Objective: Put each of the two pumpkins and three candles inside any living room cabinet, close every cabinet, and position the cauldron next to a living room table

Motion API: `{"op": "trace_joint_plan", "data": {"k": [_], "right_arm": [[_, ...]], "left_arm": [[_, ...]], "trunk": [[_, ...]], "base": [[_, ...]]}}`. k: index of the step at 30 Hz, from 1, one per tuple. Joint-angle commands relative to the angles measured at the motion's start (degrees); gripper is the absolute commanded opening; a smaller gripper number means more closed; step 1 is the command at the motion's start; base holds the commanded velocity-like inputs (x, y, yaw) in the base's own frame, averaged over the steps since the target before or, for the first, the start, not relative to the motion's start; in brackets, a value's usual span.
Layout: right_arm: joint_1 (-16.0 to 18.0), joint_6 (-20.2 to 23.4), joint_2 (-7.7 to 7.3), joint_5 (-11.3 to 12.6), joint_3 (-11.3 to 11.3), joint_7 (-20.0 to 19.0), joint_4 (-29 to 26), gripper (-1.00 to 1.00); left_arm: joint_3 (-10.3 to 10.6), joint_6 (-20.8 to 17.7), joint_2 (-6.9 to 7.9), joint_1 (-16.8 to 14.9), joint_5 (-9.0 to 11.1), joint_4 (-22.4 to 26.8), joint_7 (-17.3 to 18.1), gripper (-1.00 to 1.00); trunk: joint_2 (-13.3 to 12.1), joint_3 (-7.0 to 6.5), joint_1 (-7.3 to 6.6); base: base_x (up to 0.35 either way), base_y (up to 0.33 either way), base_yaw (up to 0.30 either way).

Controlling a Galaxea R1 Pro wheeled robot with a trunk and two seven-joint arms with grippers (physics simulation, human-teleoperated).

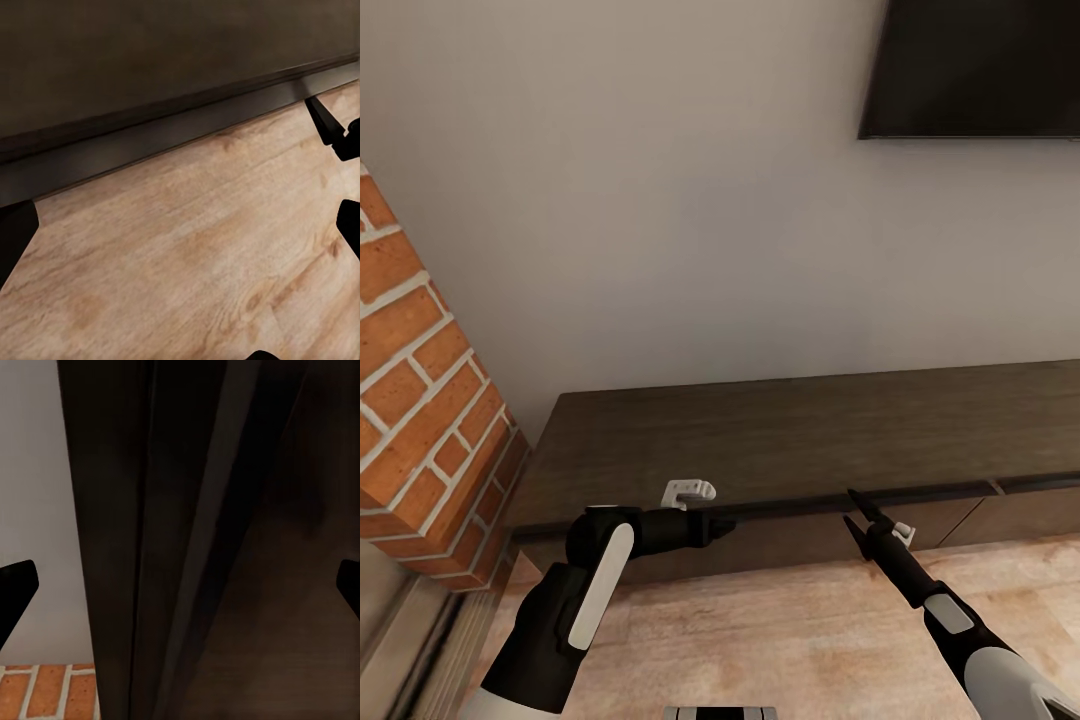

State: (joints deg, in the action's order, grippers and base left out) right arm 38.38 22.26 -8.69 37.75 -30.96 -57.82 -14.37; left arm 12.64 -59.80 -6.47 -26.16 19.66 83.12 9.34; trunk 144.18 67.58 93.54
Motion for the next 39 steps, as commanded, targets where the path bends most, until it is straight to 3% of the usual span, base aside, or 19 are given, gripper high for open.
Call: {"op": "trace_joint_plan", "data": {"k": [1, 38, 39], "right_arm": [[0.0, 0.5, -0.01, 0.4, 0.0, -0.1, 0.0, 1.0], [0.0, 0.5, -0.01, 0.4, -0.1, -0.5, 0.1, 1.0], [0.0, 0.5, -0.01, 0.4, -0.1, -0.4, 0.1, -1.0]], "left_arm": [[-0.1, -0.2, -0.03, 0.0, -0.6, 0.0, 0.6, 1.0], [0.0, -0.2, -0.03, 0.0, -0.6, 0.0, 0.6, 1.0], [0.0, -0.2, -0.03, 0.0, -0.6, 0.0, 0.6, 1.0]], "trunk": [[0.0, 0.05, -0.01], [0.0, 0.49, 0.04], [0.0, 0.49, 0.04]], "base": [[0.0, 0.0, 0.0], [0.0, 0.0, 0.0], [0.0, 0.0, 0.0]]}}
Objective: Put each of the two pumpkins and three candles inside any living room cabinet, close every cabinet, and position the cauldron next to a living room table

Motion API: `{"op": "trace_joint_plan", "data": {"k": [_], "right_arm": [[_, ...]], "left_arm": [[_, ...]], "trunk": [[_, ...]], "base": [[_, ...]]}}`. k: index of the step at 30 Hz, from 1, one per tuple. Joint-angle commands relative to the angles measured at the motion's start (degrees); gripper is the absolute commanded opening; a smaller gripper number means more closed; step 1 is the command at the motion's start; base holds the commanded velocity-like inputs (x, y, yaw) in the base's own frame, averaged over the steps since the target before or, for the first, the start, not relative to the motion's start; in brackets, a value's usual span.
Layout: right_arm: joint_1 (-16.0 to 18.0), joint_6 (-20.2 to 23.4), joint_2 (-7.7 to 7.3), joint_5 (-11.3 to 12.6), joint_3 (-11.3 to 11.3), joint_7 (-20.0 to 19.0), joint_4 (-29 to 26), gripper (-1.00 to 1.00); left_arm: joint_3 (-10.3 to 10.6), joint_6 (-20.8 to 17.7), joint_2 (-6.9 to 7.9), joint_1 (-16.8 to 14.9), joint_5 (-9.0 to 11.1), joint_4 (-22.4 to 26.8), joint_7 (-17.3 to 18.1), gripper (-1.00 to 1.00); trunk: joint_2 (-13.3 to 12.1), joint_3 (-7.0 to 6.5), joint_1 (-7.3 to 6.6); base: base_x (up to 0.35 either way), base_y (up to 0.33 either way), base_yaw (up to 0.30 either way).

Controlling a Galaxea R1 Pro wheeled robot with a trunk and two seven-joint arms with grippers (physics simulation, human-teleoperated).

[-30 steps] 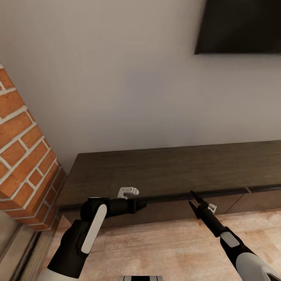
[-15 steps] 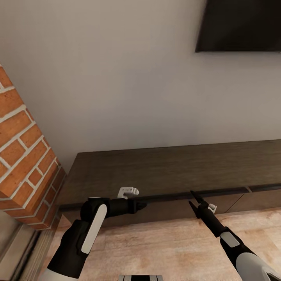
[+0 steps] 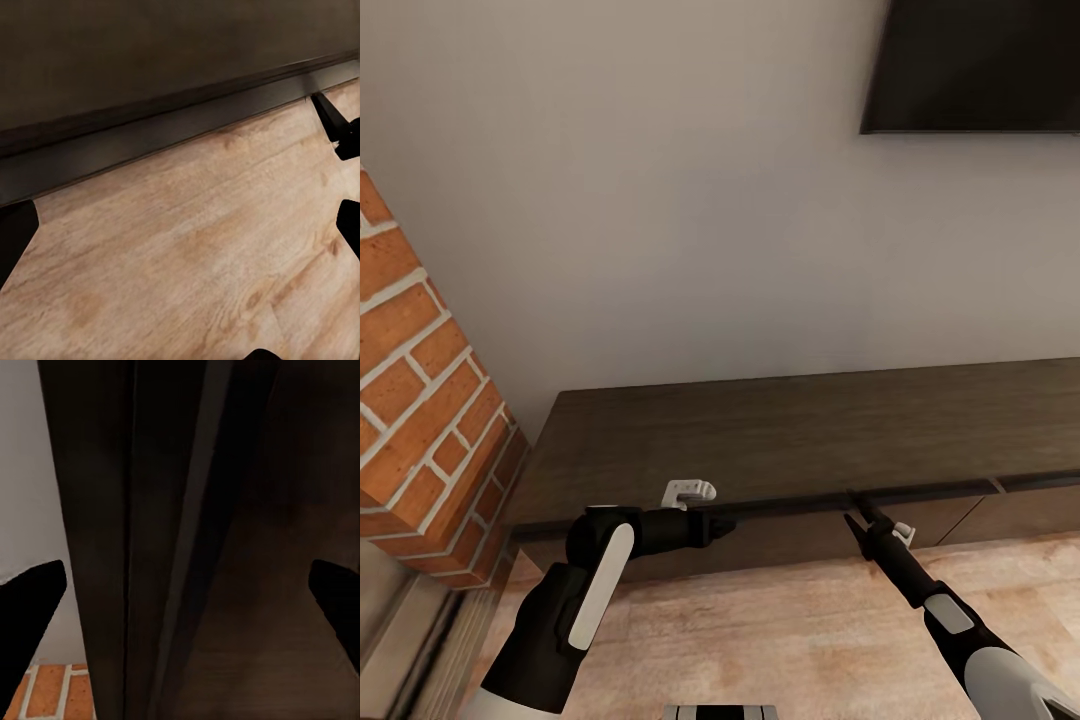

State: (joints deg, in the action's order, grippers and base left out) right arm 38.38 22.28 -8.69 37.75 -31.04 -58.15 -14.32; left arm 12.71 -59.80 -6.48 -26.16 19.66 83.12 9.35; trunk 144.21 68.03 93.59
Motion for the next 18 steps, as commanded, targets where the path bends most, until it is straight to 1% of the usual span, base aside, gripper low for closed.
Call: {"op": "trace_joint_plan", "data": {"k": [1, 18], "right_arm": [[0.0, 0.5, -0.01, 0.4, 0.0, 0.0, 0.1, -1.0], [0.0, 0.5, -0.01, 0.4, 0.1, -0.1, 0.1, -1.0]], "left_arm": [[-0.1, -0.2, -0.03, 0.0, -0.6, 0.0, 0.6, 1.0], [-0.1, -0.2, -0.02, 0.0, -0.6, 0.0, 0.7, 1.0]], "trunk": [[0.0, 0.05, -0.01], [0.0, 0.05, -0.01]], "base": [[0.0, 0.0, 0.0], [0.0, 0.0, 0.0]]}}
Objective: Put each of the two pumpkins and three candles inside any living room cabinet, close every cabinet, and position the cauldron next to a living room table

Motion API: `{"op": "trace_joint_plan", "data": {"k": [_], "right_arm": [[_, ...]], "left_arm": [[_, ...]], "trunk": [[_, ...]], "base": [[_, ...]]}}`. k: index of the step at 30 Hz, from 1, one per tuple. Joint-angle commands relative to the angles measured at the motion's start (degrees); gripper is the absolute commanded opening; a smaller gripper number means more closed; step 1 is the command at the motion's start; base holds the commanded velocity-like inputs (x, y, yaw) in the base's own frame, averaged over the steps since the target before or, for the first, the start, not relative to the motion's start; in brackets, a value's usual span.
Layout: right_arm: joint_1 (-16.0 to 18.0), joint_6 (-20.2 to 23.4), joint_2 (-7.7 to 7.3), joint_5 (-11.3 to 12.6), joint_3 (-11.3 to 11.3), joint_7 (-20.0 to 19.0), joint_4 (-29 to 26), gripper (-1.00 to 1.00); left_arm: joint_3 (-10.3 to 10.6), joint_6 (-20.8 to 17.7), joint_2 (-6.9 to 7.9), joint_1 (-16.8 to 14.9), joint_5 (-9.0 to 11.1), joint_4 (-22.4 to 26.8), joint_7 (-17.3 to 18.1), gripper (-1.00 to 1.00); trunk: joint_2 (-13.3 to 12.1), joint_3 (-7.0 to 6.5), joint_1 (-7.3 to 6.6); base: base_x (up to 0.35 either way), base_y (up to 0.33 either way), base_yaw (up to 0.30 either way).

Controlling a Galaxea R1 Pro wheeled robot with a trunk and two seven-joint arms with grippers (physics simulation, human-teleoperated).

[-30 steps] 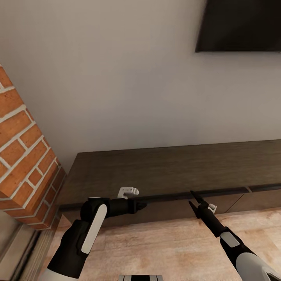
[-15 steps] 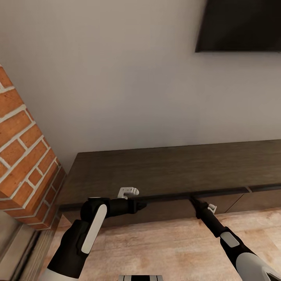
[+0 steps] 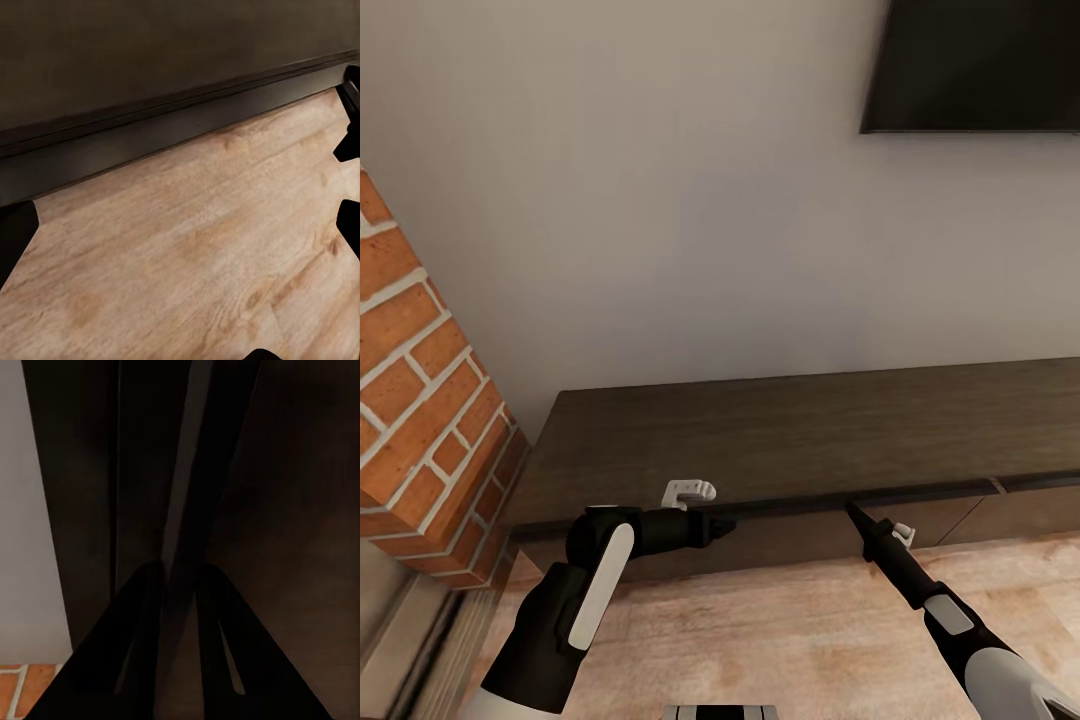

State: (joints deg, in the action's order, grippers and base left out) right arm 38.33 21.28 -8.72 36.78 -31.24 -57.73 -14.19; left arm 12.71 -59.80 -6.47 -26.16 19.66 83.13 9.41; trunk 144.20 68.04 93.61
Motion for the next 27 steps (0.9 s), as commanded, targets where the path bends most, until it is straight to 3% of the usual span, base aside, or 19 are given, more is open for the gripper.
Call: {"op": "trace_joint_plan", "data": {"k": [1, 20, 27], "right_arm": [[0.1, 1.5, 0.01, 1.4, 0.3, -0.5, 0.0, -1.0], [0.1, 1.5, 0.01, 1.4, 0.3, -0.7, -0.1, -1.0], [0.1, 1.5, 0.01, 1.4, 0.3, -0.7, -0.1, -1.0]], "left_arm": [[-0.1, -0.2, -0.03, 0.0, -0.6, 0.0, 0.6, 1.0], [-0.1, -0.2, -0.02, 0.0, -0.3, 0.0, 0.6, 1.0], [-0.1, -0.2, -0.02, 0.0, -0.3, 0.0, 0.6, 1.0]], "trunk": [[0.0, 0.03, -0.02], [0.0, 0.03, -0.02], [0.0, 0.03, -0.02]], "base": [[0.0, 0.0, 0.0], [-0.002, 0.0, 0.0], [-0.167, 0.0, 0.0]]}}
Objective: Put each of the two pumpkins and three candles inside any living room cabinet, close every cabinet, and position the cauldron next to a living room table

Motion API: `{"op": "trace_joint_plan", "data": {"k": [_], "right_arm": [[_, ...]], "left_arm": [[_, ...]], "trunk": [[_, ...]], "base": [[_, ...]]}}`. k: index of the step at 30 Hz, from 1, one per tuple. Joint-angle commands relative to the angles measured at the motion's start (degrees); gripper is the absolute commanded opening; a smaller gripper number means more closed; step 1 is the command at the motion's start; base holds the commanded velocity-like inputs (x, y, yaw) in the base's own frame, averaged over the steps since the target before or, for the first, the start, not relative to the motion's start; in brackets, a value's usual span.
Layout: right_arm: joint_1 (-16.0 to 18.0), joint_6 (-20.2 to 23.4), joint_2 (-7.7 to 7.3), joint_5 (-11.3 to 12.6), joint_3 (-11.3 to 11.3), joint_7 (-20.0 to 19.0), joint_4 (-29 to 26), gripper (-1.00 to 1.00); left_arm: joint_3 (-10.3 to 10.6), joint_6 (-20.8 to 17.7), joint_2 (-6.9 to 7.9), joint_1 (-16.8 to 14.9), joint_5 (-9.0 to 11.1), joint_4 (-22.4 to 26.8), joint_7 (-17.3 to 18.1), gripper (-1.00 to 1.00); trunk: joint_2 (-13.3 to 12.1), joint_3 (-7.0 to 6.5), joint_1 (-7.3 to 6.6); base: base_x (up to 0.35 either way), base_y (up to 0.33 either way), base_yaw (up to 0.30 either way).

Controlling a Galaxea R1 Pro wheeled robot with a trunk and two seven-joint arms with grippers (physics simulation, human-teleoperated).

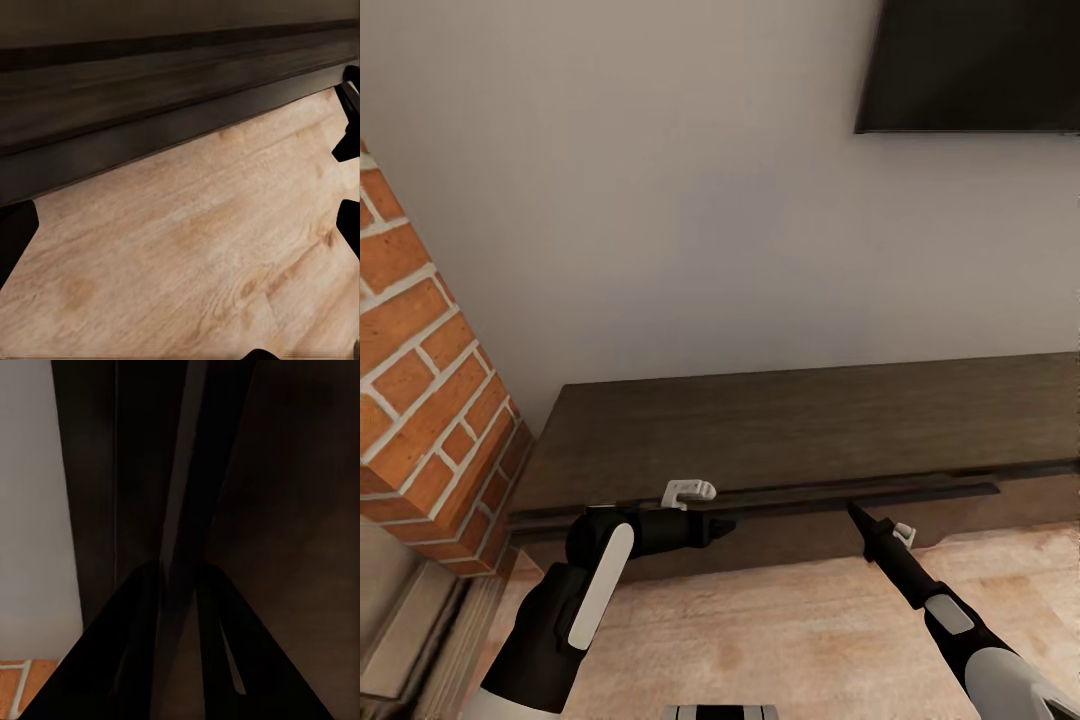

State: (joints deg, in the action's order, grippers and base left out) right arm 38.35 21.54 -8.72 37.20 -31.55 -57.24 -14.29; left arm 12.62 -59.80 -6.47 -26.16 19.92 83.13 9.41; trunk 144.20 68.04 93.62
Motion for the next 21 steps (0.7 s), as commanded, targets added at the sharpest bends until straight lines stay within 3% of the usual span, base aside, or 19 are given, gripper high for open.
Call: {"op": "trace_joint_plan", "data": {"k": [1, 21], "right_arm": [[0.1, 1.2, 0.02, 1.0, 0.6, -1.2, 0.0, -1.0], [0.1, 1.2, 0.02, 1.0, 0.6, -1.2, 0.0, -1.0]], "left_arm": [[0.0, -0.2, -0.03, 0.0, -0.6, 0.0, 0.6, 1.0], [0.0, -0.2, -0.03, 0.0, -0.6, 0.0, 0.6, 1.0]], "trunk": [[0.0, 0.04, -0.04], [0.0, 0.04, -0.04]], "base": [[-0.118, 0.0, 0.0], [-0.263, 0.0, 0.0]]}}
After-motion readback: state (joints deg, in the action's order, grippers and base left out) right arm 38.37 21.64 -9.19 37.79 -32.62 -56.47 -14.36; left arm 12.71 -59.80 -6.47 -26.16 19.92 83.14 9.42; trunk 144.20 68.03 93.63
